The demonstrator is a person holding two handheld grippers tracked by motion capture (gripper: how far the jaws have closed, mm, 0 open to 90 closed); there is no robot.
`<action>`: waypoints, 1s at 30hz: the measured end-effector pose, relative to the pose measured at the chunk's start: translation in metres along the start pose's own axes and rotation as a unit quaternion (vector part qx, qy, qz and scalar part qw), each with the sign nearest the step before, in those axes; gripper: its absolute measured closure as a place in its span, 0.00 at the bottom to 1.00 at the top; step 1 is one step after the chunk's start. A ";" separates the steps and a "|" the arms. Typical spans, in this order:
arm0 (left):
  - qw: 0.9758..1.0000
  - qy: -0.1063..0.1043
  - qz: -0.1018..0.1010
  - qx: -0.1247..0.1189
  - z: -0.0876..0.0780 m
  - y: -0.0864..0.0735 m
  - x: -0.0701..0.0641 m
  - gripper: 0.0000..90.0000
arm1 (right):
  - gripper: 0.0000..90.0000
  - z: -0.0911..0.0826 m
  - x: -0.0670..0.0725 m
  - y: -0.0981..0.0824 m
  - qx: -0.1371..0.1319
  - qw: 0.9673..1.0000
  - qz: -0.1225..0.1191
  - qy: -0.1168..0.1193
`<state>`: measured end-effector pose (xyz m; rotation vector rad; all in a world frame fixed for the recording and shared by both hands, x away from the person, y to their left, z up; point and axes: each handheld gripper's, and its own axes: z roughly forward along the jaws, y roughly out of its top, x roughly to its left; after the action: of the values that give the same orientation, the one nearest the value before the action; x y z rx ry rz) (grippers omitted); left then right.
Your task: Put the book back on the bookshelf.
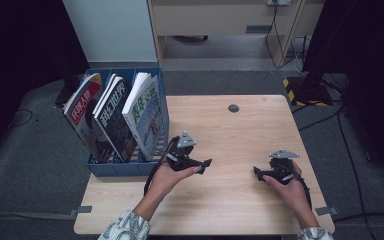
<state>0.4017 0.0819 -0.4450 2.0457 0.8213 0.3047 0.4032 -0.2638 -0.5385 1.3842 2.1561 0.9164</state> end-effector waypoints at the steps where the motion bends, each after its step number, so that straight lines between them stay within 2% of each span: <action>1: 1.000 0.000 0.003 0.001 0.002 0.001 -0.002 0.07 | 0.09 0.000 0.000 0.000 0.000 1.000 0.001 0.000; 5: 1.000 0.003 0.003 0.006 0.011 0.003 -0.006 0.07 | 0.09 0.000 0.000 0.000 0.001 1.000 0.000 0.001; 8: 1.000 0.018 0.012 0.023 0.020 0.002 -0.010 0.08 | 0.09 0.000 0.000 0.000 0.001 1.000 -0.002 0.001; 11: 0.999 0.020 0.015 0.032 0.030 0.001 -0.012 0.08 | 0.09 0.000 0.000 0.000 0.001 1.000 -0.001 0.000; 19: 0.997 0.032 0.009 0.069 0.056 0.004 -0.008 0.08 | 0.09 0.000 0.001 0.000 0.000 1.000 0.003 -0.002; 27: 0.994 0.035 0.016 0.107 0.076 -0.008 -0.009 0.09 | 0.09 0.000 0.002 0.000 0.000 1.000 0.003 -0.002; 30: 0.993 0.040 0.019 0.106 0.078 -0.014 -0.008 0.09 | 0.09 0.000 0.002 0.000 0.000 1.000 0.003 -0.002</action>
<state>0.4284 0.0315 -0.5005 2.2604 0.8969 0.3352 0.4025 -0.2624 -0.5388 1.3922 2.1497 0.9141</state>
